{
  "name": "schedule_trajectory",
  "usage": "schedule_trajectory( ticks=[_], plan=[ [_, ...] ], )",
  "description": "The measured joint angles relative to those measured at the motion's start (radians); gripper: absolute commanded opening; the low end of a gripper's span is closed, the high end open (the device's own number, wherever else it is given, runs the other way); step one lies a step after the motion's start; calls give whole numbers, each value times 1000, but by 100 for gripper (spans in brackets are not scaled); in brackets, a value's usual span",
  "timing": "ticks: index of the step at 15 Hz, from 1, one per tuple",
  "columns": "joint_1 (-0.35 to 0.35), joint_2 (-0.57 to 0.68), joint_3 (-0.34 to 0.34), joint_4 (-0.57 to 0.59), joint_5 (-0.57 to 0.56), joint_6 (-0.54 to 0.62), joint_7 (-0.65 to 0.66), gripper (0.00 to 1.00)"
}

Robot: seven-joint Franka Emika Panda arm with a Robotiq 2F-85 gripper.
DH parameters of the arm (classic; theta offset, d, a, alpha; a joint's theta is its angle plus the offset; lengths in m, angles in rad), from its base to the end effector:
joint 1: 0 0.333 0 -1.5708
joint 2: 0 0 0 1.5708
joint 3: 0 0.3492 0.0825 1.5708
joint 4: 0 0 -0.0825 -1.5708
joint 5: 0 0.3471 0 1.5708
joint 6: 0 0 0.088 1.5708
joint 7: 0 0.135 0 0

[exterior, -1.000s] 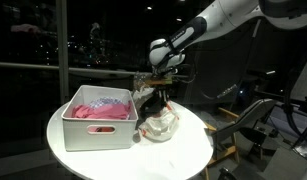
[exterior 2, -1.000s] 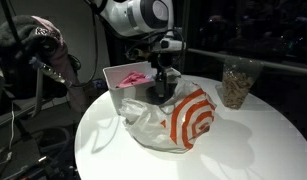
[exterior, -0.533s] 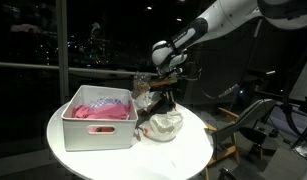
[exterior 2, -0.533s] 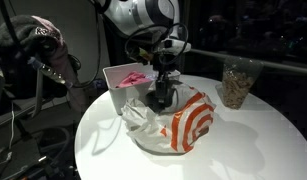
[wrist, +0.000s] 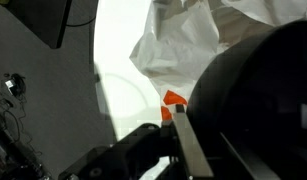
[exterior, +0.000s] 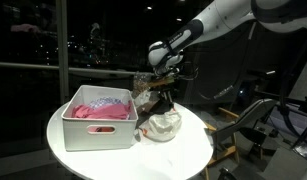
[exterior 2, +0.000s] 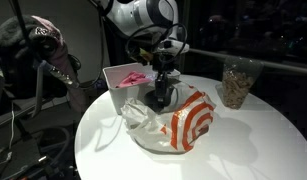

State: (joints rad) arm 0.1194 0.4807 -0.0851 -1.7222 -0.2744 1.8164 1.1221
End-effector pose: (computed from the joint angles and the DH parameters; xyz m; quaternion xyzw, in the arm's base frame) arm 0.5972 -0.0043 0.3131 0.8600 -0.4512 -0.0804 0.2243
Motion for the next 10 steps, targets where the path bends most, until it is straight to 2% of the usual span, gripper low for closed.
schedule_trajectory(
  ticks=[3,6,10],
  plan=[
    [-1,49,2,61,29,-23,1,7],
    [-18,84,5,111,134,-31,-7,4],
    [-43,93,8,151,234,24,-9,3]
  ],
)
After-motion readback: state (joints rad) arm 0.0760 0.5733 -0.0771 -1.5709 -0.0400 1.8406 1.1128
